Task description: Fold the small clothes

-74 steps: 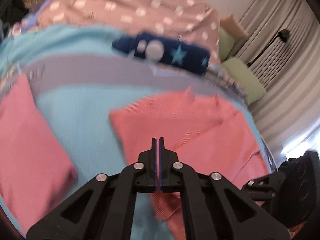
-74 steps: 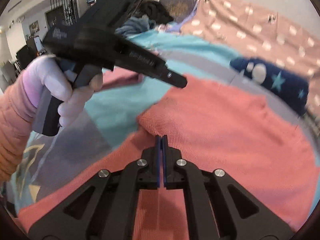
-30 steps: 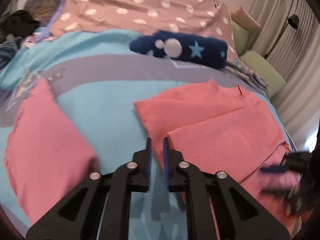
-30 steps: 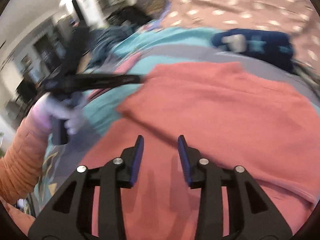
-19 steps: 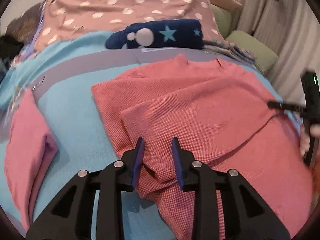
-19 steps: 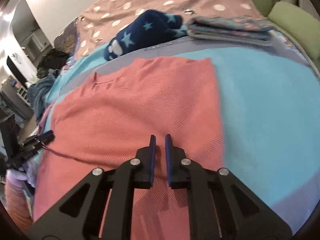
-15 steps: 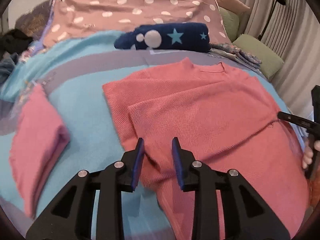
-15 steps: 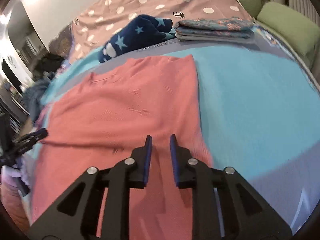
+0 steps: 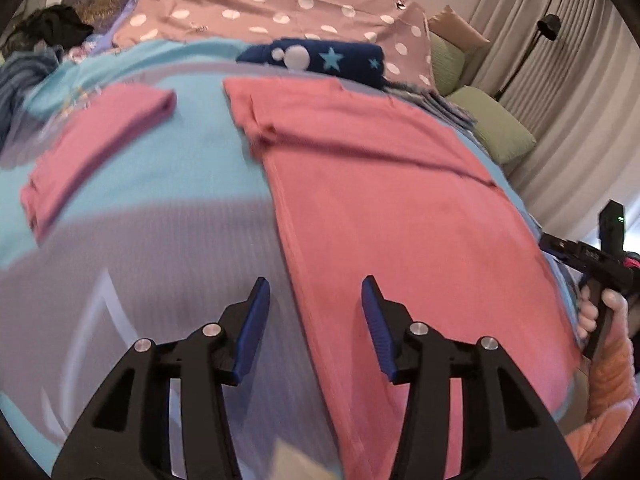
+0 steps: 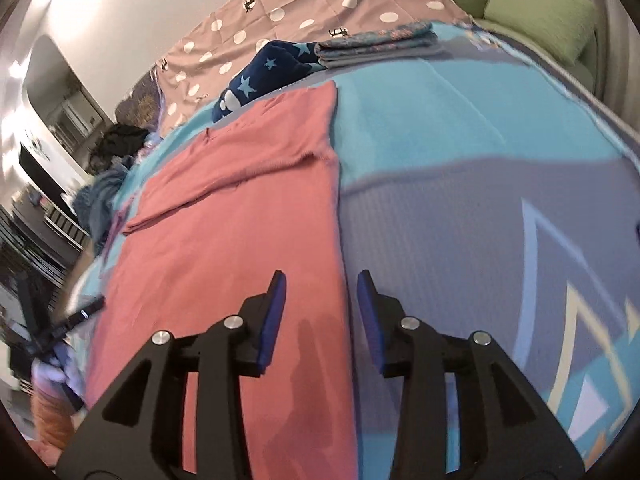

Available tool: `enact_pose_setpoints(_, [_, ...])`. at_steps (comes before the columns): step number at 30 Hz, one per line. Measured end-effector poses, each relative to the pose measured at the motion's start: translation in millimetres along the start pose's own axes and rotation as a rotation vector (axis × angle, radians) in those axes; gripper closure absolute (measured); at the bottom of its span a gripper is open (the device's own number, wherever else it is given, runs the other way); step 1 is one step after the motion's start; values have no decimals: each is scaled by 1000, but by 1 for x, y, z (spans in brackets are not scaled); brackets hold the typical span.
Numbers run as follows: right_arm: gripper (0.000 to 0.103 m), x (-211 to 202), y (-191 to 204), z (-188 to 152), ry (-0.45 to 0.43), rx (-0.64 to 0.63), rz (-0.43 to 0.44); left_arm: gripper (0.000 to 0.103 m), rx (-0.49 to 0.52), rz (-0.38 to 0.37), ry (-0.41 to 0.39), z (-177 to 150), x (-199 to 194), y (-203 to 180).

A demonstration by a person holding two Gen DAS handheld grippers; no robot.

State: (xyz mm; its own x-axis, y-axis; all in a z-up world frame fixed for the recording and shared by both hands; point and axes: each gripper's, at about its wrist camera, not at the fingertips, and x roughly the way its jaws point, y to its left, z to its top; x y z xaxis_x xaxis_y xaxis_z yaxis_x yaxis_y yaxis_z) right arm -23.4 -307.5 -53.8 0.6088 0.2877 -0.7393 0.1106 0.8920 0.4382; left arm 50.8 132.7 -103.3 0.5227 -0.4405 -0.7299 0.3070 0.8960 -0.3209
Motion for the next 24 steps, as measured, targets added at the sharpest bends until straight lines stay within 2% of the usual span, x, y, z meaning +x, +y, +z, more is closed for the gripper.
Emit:
enact_pose_setpoints(5, [65,-14,-12,-28,31,48,50,54,-23,-35,5,-27,-14,-5])
enact_pose_setpoints(10, [66,-40,-20,-61,76,41,125,54,7,-72,47,-55,-29,-15])
enact_pose_setpoints(16, [66,-77,-36,-113,102,80,257,54,-73,-215,87,-97,-55,-20])
enact_pose_setpoints(19, [66,-88,-40,-132,104,103,309,54,-84,-263,121,-108,-62,-25])
enact_pose_setpoints(24, [66,-86,-42,-138,108,135,374,54,-96,-285,139,-115,-61,-30])
